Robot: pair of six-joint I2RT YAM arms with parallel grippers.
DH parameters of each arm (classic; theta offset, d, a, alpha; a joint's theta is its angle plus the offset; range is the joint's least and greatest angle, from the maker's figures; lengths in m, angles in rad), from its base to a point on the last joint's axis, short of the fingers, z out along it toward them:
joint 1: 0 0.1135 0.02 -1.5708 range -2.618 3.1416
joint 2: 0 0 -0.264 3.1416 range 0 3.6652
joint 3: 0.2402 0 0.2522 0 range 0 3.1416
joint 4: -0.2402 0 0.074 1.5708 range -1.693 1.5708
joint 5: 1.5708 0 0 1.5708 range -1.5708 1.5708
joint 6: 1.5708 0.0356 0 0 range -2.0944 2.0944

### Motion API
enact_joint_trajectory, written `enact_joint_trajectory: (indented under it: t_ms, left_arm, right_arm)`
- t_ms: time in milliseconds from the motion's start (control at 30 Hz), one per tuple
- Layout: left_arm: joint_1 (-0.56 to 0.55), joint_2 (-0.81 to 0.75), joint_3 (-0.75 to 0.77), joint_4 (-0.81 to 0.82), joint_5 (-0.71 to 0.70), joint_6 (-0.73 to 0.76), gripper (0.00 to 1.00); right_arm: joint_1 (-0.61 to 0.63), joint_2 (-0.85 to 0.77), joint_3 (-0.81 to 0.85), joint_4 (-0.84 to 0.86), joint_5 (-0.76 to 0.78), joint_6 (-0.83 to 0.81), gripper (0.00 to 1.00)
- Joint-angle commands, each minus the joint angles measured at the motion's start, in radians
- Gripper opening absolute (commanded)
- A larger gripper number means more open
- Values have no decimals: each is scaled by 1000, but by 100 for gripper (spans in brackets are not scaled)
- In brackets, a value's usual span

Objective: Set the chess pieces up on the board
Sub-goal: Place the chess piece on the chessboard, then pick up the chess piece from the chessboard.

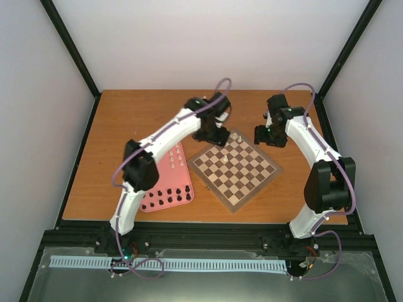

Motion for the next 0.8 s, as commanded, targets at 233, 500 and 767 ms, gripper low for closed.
enact_joint_trajectory:
  t_ms: [233,500,767]
  left_arm:
    - [415,-348,-294,4,-104,15,82]
    - [667,-499,-526,68,-63,9,78]
    - [716,-524,-622,108,-37,19,78]
  right_arm:
    - [213,76,90,10,-24,20,71]
    - [361,257,188,-14,-43,60,69]
    - [375,338,224,-55,-1,71,60]
